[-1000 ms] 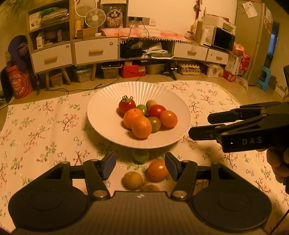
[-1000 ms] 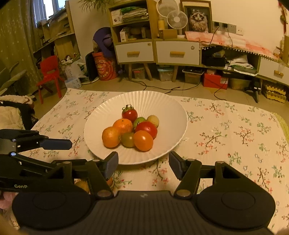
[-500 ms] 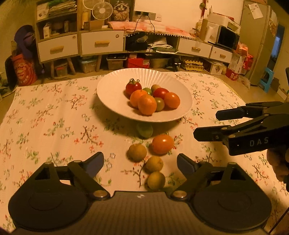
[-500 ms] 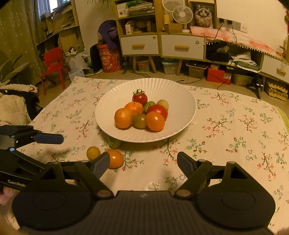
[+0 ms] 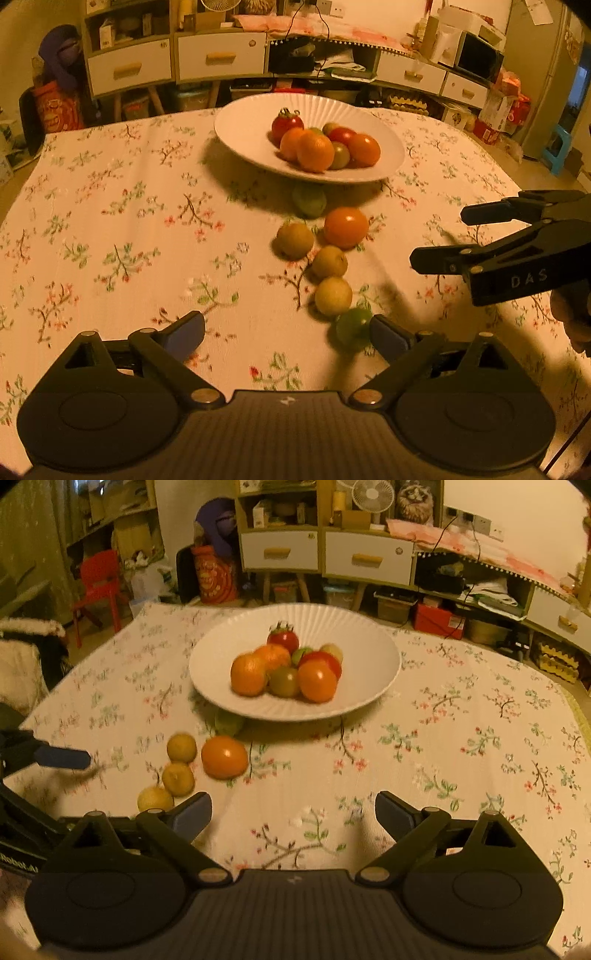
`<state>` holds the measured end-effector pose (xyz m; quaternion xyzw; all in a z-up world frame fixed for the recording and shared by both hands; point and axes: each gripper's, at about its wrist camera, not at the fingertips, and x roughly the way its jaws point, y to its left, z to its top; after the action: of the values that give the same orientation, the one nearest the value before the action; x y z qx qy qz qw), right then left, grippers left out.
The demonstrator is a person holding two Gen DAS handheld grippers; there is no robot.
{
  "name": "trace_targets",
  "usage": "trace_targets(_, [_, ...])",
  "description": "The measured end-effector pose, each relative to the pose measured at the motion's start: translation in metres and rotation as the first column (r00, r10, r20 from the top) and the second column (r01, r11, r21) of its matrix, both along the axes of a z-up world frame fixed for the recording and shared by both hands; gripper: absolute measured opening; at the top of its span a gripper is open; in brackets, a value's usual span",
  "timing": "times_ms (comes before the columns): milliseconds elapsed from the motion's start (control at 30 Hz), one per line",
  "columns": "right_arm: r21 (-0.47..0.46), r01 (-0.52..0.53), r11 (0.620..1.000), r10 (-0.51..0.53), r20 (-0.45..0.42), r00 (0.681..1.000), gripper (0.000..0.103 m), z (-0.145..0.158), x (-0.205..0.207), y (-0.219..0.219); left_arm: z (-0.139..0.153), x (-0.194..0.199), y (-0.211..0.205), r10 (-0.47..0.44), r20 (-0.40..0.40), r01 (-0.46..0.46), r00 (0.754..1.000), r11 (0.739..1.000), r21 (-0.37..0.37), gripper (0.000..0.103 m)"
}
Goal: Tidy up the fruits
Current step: 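Lift both grippers away from the plate back to the remaining fruits, then grasp a green lime with the left gripper while the right gripper grasps an orange tomato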
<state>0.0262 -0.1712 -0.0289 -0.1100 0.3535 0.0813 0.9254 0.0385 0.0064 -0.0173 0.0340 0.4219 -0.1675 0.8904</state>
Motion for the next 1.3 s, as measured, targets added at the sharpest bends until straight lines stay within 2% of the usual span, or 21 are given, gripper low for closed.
trace_targets(267, [-0.025, -0.018, 1.000, 0.017, -0.030, 0.999, 0.096, -0.010, -0.005, 0.004, -0.009, -0.008, -0.010, -0.005, -0.022, 0.005, 1.000, 1.000, 0.029, 0.095])
trace_targets(433, [-0.028, -0.013, 1.000, 0.012, -0.039, 0.999, 0.096, -0.013, -0.005, 0.003, -0.011, -0.012, -0.017, -0.006, 0.002, 0.006, 1.000, 1.000, 0.028, 0.094])
trace_targets(533, [-0.024, -0.010, 1.000, 0.009, -0.041, 0.999, 0.096, -0.013, -0.004, 0.003, -0.012, -0.016, -0.020, -0.018, 0.006, 0.018, 1.000, 1.000, -0.001, 0.085])
trace_targets(700, [-0.020, -0.020, 1.000, 0.019, -0.045, 0.999, 0.096, -0.013, -0.004, 0.005, -0.008, -0.019, -0.024, -0.054, 0.022, 0.055, 0.998, 0.998, -0.044, 0.059])
trace_targets(800, [-0.020, -0.029, 0.999, 0.028, -0.047, 0.999, 0.096, -0.014, -0.005, 0.008, -0.008, -0.018, -0.025, -0.059, 0.019, 0.060, 0.998, 0.996, -0.070, 0.048])
trace_targets(933, [-0.019, -0.040, 0.999, 0.039, -0.047, 0.998, 0.096, -0.014, -0.005, 0.010, -0.008, -0.017, -0.025, -0.059, 0.020, 0.061, 0.998, 0.994, -0.089, 0.039])
trace_targets(1033, [-0.014, -0.044, 0.999, 0.043, -0.039, 0.998, 0.096, -0.013, -0.005, 0.010, -0.008, -0.017, -0.025, -0.063, 0.013, 0.063, 0.998, 0.994, -0.094, 0.024])
trace_targets(1167, [-0.008, -0.063, 0.998, 0.063, 0.002, 0.998, 0.093, -0.012, -0.004, 0.011, -0.005, -0.017, -0.022, -0.055, 0.002, 0.055, 0.998, 0.995, -0.089, 0.024])
trace_targets(1300, [0.008, -0.072, 0.997, 0.072, 0.006, 0.997, 0.087, -0.014, 0.002, 0.012, -0.003, -0.017, -0.015, -0.041, 0.003, 0.041, 0.999, 0.996, -0.078, 0.024])
